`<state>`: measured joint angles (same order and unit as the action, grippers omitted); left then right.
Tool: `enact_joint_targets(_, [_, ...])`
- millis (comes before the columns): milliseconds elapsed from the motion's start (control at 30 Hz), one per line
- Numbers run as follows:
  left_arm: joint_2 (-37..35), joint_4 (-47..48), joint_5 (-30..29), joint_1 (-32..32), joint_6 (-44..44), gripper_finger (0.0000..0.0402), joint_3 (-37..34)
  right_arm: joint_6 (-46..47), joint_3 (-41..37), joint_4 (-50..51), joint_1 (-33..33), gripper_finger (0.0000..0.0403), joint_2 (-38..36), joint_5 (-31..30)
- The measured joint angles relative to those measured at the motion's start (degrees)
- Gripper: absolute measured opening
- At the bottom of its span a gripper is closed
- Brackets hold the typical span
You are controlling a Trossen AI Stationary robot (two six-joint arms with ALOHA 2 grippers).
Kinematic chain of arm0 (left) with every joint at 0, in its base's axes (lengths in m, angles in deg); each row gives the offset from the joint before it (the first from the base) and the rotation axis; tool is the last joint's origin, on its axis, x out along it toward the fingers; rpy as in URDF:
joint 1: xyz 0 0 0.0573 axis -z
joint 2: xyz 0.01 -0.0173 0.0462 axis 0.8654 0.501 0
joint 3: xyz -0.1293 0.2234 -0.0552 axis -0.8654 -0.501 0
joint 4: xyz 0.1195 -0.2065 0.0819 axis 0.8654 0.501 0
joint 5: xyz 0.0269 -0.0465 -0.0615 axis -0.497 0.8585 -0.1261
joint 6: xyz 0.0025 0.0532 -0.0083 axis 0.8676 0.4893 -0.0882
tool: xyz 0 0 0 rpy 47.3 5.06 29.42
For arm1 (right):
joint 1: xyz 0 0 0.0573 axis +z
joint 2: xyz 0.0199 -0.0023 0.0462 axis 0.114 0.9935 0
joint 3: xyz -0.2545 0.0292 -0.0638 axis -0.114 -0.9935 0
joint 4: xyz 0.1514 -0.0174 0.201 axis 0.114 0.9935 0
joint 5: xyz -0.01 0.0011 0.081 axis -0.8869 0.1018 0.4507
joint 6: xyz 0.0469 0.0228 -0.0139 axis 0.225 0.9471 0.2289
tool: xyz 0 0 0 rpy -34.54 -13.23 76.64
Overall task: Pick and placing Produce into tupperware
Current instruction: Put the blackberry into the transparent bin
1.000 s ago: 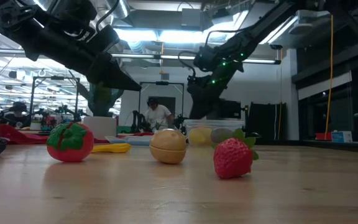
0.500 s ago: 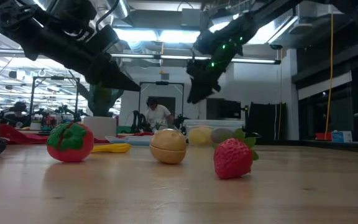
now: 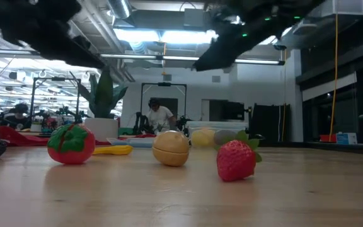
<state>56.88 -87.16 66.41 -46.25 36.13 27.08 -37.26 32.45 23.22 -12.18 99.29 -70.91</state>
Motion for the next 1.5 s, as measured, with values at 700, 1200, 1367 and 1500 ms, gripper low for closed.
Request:
enact_joint_targets(700, [1.7, 33.3, 1.2, 16.8, -20.6, 0.0140, 10.6, 6.3, -18.6, -22.3, 11.0, 0.0188, -7.3, -0.1])
enact_joint_targets(1200, [24.4, 48.2, 1.6, 22.3, -28.7, 0.0140, 24.5, 10.5, -18.6, -22.0, 11.1, 0.0188, -7.3, -0.1])
enact_joint_targets(1367, [28.3, 48.3, 1.7, 22.9, -28.7, 0.0140, 25.2, 10.6, -18.5, -22.0, 11.2, 0.0188, -7.3, -0.1])
enact_joint_targets(1500, [29.5, 48.1, 1.7, 22.9, -29.1, 0.0140, 25.2, 10.6, -18.5, -22.0, 11.2, 0.0188, -7.3, -0.1])
